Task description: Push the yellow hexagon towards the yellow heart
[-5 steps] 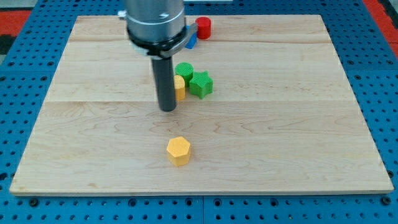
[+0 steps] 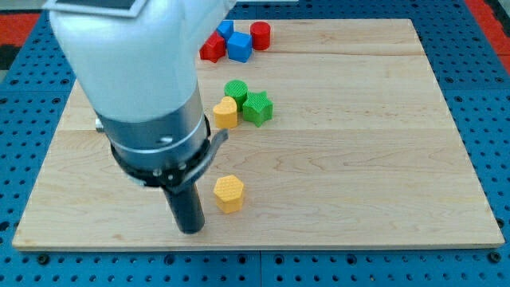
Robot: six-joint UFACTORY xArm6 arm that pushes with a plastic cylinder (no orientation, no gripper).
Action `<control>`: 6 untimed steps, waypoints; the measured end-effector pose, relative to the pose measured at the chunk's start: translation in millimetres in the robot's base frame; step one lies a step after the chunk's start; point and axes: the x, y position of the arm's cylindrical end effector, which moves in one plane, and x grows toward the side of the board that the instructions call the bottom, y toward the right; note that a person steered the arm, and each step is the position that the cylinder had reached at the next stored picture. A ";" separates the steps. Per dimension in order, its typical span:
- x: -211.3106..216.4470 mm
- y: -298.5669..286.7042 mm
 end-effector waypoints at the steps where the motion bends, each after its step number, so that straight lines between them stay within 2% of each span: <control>1: -6.7 7.8; 3: 10.7 46.6; 4: 2.3 60.7; 6: -5.2 48.0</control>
